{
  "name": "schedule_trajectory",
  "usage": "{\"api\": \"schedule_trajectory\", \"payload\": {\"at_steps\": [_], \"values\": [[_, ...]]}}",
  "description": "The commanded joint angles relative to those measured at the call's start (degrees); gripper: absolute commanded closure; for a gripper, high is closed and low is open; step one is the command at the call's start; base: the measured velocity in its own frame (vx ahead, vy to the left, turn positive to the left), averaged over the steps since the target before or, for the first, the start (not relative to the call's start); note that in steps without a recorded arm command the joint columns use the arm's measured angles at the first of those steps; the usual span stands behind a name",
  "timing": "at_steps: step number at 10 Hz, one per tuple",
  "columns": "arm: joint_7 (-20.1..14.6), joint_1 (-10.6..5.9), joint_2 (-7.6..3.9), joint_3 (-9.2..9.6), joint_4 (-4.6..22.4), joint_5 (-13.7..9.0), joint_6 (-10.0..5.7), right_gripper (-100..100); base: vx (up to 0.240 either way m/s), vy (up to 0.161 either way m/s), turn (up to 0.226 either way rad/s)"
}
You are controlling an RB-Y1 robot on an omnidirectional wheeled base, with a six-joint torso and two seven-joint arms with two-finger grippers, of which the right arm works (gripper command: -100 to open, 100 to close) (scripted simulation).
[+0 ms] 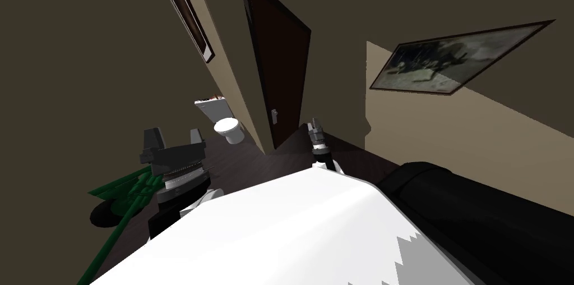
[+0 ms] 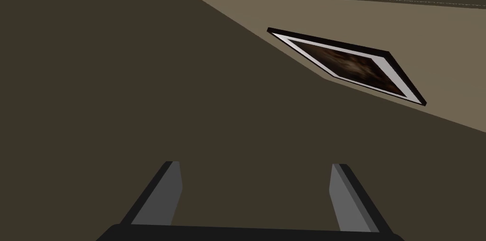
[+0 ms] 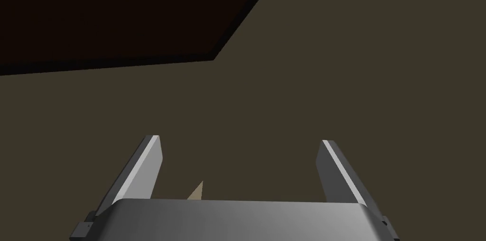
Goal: Pull the door open
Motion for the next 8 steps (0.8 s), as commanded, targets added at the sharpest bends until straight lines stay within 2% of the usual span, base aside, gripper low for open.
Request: {"api": "schedule_trajectory", "payload": {"at_steps": [1, 2, 8], "values": [[1.5, -0.26, -0.24, 0.02, 1.1, 1.6, 0.13, -100, 0.094, -0.017, 0.075], [3.1, -0.64, -0.64, -0.11, 2.3, 3.5, 0.33, -100, 0.128, -0.029, 0.125], [8.4, -1.89, -1.55, -0.55, 6.3, 9.8, 1.0, -100, 0.105, -0.032, 0.084]]}}
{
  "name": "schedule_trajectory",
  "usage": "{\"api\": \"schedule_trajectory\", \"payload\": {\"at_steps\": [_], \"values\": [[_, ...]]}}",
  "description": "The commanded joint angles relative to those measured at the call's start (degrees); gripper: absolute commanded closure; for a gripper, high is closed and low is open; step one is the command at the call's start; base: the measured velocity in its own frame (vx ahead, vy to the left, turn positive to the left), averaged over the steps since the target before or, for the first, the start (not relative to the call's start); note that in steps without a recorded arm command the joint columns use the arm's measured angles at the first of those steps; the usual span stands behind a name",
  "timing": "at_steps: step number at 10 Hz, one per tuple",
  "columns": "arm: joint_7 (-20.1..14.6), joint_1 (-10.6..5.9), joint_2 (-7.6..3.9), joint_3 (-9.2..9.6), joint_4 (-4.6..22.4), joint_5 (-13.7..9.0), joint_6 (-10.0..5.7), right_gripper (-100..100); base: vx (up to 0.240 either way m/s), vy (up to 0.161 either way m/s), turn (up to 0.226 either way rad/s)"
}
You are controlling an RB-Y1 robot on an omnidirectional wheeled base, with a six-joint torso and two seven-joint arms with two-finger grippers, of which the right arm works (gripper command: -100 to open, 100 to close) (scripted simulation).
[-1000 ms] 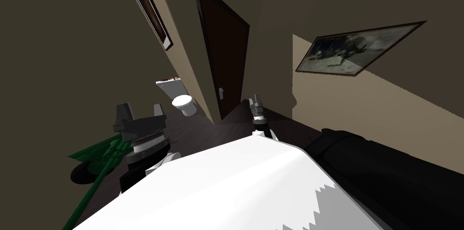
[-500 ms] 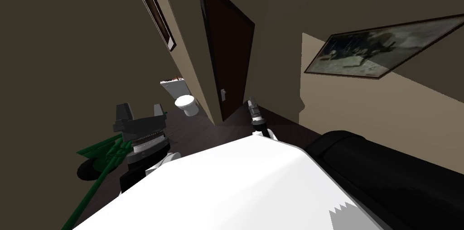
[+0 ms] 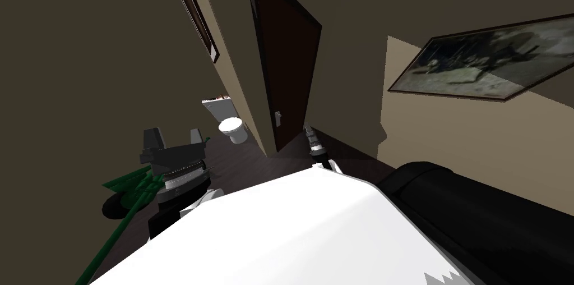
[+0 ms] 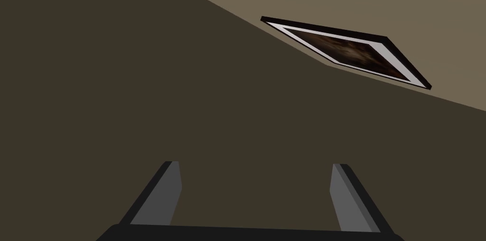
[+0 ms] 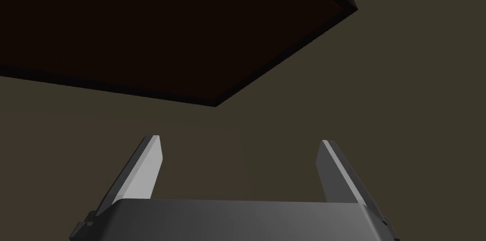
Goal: Pull the door open
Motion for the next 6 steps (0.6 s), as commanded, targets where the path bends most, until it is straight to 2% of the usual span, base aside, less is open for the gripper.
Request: {"api": "schedule_trajectory", "payload": {"at_steps": [1, 6], "values": [[1.8, -0.32, 0.05, 0.13, 1.1, 2.0, 0.28, -100, 0.081, -0.031, 0.085], [6.6, -1.45, -0.3, -0.26, 4.7, 7.6, 0.88, -100, 0.094, -0.033, 0.086]]}}
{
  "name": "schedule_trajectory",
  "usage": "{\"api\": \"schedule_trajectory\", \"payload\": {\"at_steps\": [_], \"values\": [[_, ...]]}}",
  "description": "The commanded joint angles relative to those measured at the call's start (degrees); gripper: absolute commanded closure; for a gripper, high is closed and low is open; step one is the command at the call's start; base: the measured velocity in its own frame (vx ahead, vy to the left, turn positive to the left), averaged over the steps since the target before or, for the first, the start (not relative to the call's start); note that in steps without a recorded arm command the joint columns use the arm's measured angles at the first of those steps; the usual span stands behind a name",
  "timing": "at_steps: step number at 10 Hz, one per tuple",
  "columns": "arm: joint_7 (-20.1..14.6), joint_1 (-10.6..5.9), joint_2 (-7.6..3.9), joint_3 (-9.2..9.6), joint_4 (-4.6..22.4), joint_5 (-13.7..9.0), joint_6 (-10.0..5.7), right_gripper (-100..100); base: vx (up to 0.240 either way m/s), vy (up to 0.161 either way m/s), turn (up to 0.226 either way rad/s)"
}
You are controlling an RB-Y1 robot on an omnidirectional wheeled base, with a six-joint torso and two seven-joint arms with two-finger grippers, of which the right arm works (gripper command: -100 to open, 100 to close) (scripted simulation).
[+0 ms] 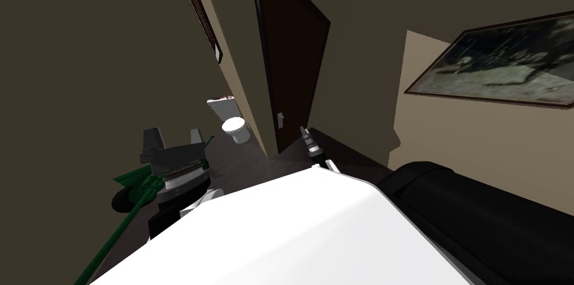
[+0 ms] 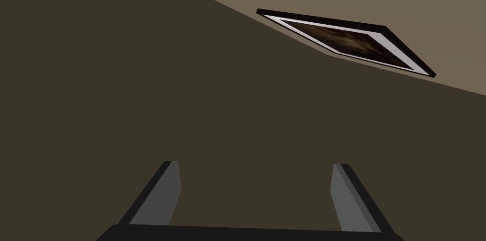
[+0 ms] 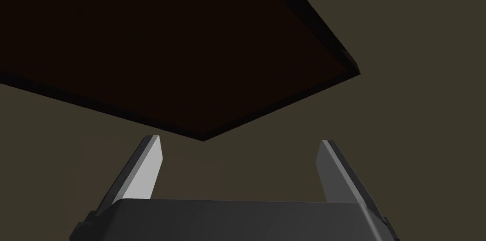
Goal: Pull the door open
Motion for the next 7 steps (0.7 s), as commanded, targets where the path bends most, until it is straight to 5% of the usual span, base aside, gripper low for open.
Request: {"api": "schedule_trajectory", "payload": {"at_steps": [1, 7], "values": [[1.6, -0.32, -0.1, -0.1, 1.0, 1.9, 0.41, -100, 0.097, -0.04, 0.085], [7.4, -1.69, -0.01, -0.58, 5.4, 8.7, 1.14, -100, 0.092, -0.044, 0.089]]}}
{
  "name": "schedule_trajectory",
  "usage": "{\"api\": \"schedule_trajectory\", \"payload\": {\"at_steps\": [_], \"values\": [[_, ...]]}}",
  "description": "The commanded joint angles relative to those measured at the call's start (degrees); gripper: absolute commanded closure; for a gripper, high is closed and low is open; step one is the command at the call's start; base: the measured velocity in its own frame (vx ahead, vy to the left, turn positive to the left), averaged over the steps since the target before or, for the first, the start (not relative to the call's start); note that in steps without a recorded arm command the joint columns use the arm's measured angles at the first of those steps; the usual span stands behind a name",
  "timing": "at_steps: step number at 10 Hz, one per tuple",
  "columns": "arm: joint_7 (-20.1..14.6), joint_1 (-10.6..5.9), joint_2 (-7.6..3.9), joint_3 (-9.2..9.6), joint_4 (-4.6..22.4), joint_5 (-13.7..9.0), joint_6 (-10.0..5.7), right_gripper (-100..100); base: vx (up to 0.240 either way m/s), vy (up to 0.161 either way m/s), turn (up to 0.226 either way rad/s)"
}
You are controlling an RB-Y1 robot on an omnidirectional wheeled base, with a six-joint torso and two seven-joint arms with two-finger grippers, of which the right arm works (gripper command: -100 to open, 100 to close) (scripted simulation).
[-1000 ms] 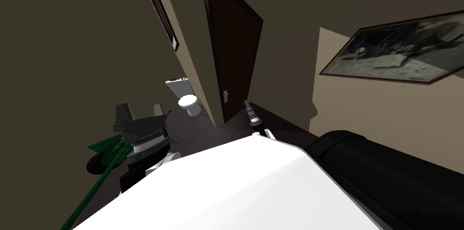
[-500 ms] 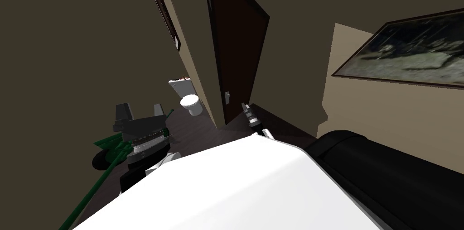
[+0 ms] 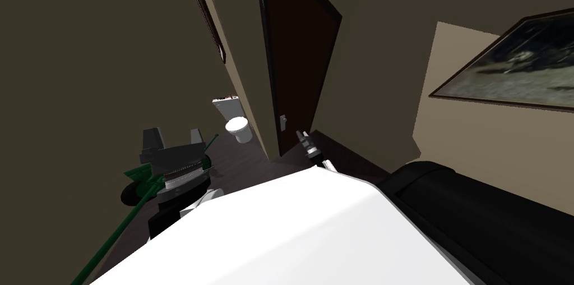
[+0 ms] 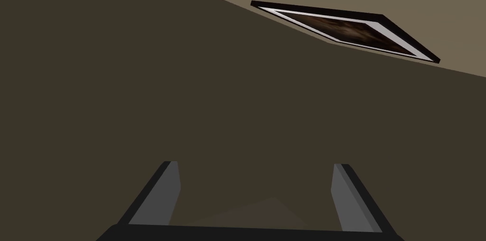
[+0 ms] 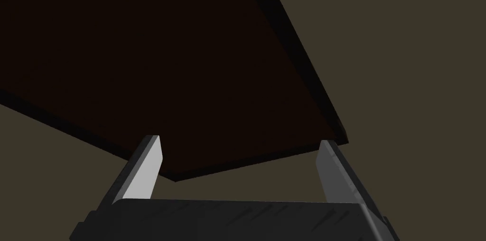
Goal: Pull the door open
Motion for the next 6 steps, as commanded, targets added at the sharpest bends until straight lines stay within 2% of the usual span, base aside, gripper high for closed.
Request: {"api": "schedule_trajectory", "payload": {"at_steps": [1, 6], "values": [[1.6, -0.56, 0.1, -0.18, 1.3, 1.8, 0.24, -100, 0.105, -0.053, 0.084], [6.2, -1.65, 0.63, -0.56, 4.8, 7.2, 0.82, -100, 0.089, -0.043, 0.084]]}}
